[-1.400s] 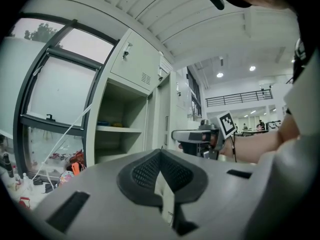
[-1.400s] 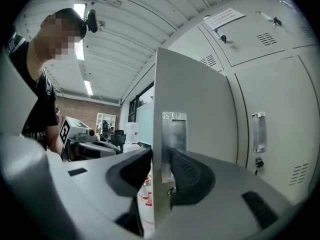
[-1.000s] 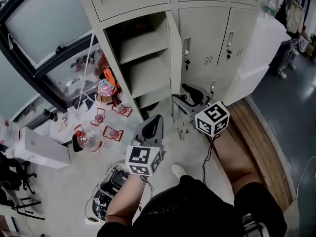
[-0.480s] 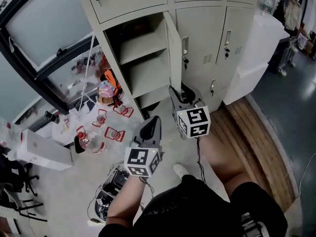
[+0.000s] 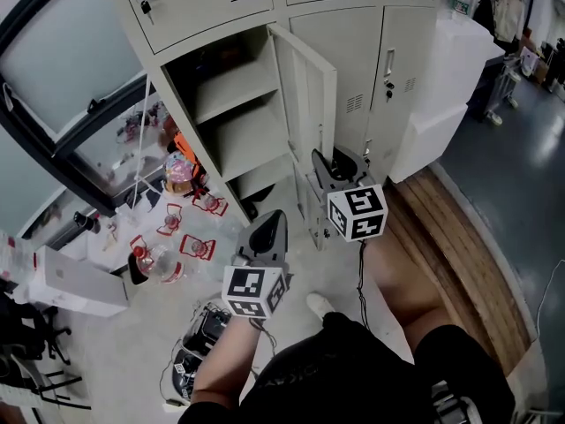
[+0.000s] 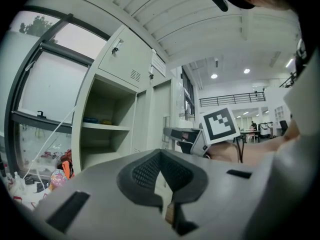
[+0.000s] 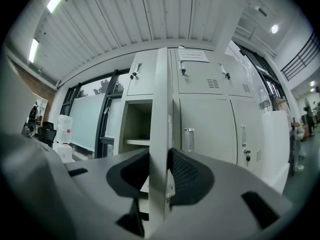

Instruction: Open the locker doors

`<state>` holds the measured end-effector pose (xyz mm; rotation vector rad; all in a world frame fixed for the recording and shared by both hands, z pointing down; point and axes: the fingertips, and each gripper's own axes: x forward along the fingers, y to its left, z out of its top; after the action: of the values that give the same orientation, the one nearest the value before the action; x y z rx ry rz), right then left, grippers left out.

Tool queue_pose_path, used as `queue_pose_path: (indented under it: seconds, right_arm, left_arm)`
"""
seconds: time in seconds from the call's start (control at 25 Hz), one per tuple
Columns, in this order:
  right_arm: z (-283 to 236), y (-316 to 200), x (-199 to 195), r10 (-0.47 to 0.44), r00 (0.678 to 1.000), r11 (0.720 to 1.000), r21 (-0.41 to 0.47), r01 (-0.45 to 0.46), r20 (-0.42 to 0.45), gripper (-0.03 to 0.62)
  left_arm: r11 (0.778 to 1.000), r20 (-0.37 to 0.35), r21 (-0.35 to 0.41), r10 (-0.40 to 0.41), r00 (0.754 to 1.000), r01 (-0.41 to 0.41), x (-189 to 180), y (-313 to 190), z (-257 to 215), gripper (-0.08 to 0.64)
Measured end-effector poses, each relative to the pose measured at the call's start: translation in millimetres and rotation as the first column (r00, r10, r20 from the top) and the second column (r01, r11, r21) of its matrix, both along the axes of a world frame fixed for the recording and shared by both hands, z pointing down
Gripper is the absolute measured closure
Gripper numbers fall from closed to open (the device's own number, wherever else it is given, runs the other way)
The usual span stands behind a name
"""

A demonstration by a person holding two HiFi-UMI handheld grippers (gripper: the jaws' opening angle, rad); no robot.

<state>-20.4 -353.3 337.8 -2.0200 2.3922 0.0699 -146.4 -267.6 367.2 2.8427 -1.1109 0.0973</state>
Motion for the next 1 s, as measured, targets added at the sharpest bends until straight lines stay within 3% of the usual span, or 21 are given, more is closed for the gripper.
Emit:
queue_pose_path:
  seconds: [0.36,0.8,1.0]
  right_arm:
    - [1.3,-0.9,22.9,0.014,1.000,1.000,-0.003,-0.014,-0.007,0.489]
    - [1.4,34.3,17.2,0.049,0.999,0.999,-0.013,-0.049,-0.011,0.460]
    - [2.5,73.8,3.3,0.051,0.999,0.999,-0.018,-0.051,-0.014,0.536]
  left_arm:
    - [1.000,-0.007,-0.008,-0.006,1.000,0.006,12.8,-1.2,4.8,0.561]
    - [0.999,-0.018,0.016,-0.049,0.999,0.049,-12.3,29.6,-9.3,0.561]
    - [0.997,-0.020,0.014,-0.075,0.997,0.075,-33.0,56.8,-9.1,0.561]
